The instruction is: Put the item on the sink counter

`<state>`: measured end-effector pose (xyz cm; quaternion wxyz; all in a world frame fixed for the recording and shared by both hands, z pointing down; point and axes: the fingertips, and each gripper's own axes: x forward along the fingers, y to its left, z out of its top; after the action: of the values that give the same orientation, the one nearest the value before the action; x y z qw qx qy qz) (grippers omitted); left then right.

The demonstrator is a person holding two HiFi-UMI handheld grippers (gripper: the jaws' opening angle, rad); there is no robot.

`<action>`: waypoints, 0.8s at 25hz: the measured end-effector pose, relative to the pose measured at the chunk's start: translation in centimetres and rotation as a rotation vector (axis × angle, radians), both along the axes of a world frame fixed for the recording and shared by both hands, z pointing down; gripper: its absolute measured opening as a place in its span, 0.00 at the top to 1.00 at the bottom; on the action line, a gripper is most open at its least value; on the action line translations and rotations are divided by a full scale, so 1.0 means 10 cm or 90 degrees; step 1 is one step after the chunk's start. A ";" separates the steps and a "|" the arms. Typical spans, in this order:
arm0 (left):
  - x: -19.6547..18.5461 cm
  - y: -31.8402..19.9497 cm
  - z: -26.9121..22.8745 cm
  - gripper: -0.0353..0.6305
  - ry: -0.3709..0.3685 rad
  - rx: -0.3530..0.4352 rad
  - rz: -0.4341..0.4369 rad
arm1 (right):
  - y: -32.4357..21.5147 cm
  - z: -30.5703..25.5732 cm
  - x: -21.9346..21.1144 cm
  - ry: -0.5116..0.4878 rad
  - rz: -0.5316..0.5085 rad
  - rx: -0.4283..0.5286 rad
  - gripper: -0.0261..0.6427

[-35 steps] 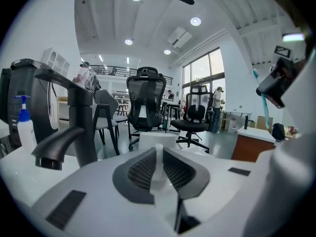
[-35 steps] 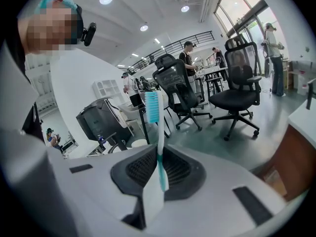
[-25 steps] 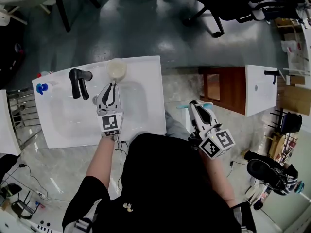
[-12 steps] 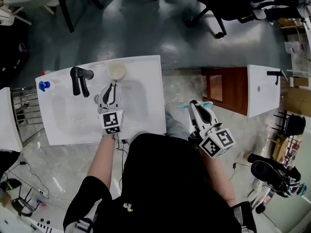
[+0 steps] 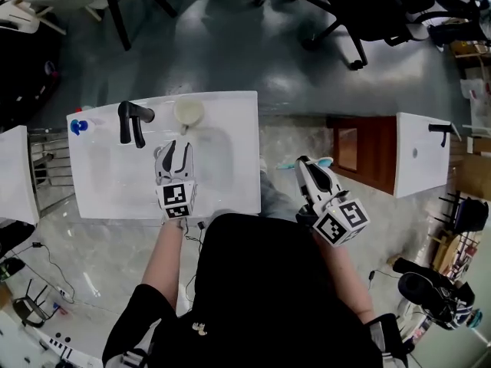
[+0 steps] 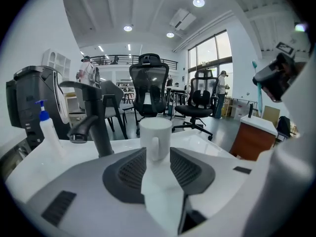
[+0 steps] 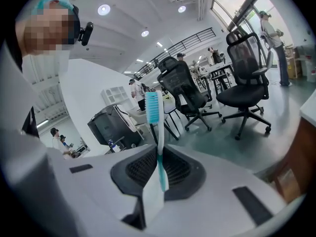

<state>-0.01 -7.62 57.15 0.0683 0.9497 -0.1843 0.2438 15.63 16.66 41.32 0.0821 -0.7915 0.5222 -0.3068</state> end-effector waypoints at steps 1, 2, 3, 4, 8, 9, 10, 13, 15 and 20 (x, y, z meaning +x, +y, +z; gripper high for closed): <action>-0.06 0.02 -0.04 0.73 -0.003 0.000 -0.008 | -0.05 -0.01 0.02 0.000 -0.012 0.004 0.88; -0.12 0.04 -0.07 0.73 -0.005 0.000 -0.017 | -0.11 -0.02 0.04 0.000 -0.024 0.006 0.88; -0.18 0.06 -0.11 0.73 -0.006 0.000 -0.027 | -0.16 -0.03 0.05 -0.001 -0.037 0.008 0.88; -0.24 0.08 -0.15 0.73 -0.005 0.000 -0.037 | -0.22 -0.03 0.06 -0.003 -0.051 0.011 0.88; -0.50 0.23 -0.33 0.73 -0.002 -0.001 -0.086 | -0.47 -0.04 0.09 -0.011 -0.117 0.037 0.88; -0.57 0.27 -0.37 0.73 -0.002 -0.004 -0.104 | -0.54 -0.05 0.10 -0.013 -0.135 0.041 0.88; -0.65 0.31 -0.40 0.73 -0.001 -0.006 -0.125 | -0.63 -0.06 0.11 -0.016 -0.153 0.046 0.88; -0.88 0.43 -0.52 0.73 0.006 -0.009 -0.187 | -0.92 -0.09 0.13 -0.022 -0.214 0.062 0.88; -1.02 0.51 -0.58 0.73 0.010 -0.012 -0.224 | -1.12 -0.09 0.14 -0.024 -0.250 0.074 0.88; -1.35 0.63 -0.71 0.76 0.016 -0.005 -0.306 | -1.61 -0.12 0.07 -0.017 -0.325 0.084 0.88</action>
<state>-13.54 -1.34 50.02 0.1307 0.8810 -0.4035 0.2098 16.35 0.52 40.09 0.0600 -0.6232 0.7225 -0.2931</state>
